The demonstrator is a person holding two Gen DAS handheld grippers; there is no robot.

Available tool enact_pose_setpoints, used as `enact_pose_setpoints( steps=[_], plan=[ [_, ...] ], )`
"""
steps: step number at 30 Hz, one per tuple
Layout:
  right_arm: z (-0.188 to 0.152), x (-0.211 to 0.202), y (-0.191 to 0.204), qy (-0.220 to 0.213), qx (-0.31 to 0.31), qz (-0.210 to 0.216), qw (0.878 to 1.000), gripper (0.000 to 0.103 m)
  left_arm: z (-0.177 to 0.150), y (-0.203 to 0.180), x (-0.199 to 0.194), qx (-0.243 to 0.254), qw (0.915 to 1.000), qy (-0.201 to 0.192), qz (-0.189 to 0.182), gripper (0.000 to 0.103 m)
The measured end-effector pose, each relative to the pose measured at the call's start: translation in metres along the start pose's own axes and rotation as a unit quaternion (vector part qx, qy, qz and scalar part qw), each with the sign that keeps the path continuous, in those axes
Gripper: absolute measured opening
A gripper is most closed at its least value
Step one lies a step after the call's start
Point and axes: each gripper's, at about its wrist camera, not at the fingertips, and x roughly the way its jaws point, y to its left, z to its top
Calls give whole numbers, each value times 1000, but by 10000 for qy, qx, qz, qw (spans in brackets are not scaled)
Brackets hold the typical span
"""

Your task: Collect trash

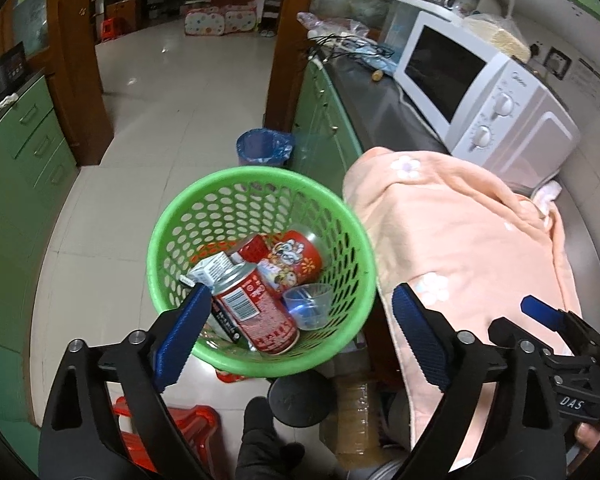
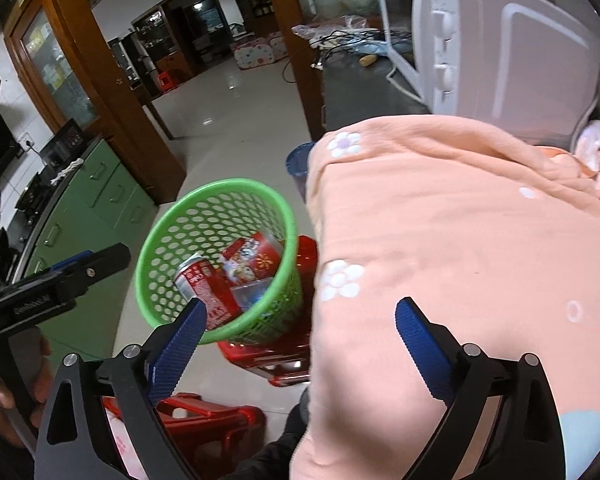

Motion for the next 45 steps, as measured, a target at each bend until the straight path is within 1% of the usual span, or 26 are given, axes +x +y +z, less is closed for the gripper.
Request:
enact_pose_setpoints(
  steps=[5, 10, 17, 22, 28, 35, 45],
  plan=[
    [-9, -16, -10, -114, 120, -162, 9997, 93, -4, -14, -11, 207, 9997, -137, -47, 97],
    [-18, -29, -20, -214, 294, -238, 9991, 93, -11, -26, -21, 411, 9988, -268, -52, 98],
    [-29, -49, -29, -365, 299, -427, 9980, 93, -22, -39, -34, 659, 9968, -452, -88, 98],
    [-34, -65, -33, -491, 332, -463, 9972, 93, -30, -49, -44, 893, 9937, -669, 34, 98],
    [-39, -79, -37, -636, 391, -526, 9958, 94, -36, -56, -52, 1025, 9919, -755, 12, 98],
    [-42, -91, -32, -790, 186, -694, 9943, 94, -38, -66, -64, 1114, 9893, -934, -134, 98],
    [-44, -103, -30, -943, 148, -718, 9928, 94, -40, -71, -72, 1209, 9869, -1048, -194, 98]
  ],
)
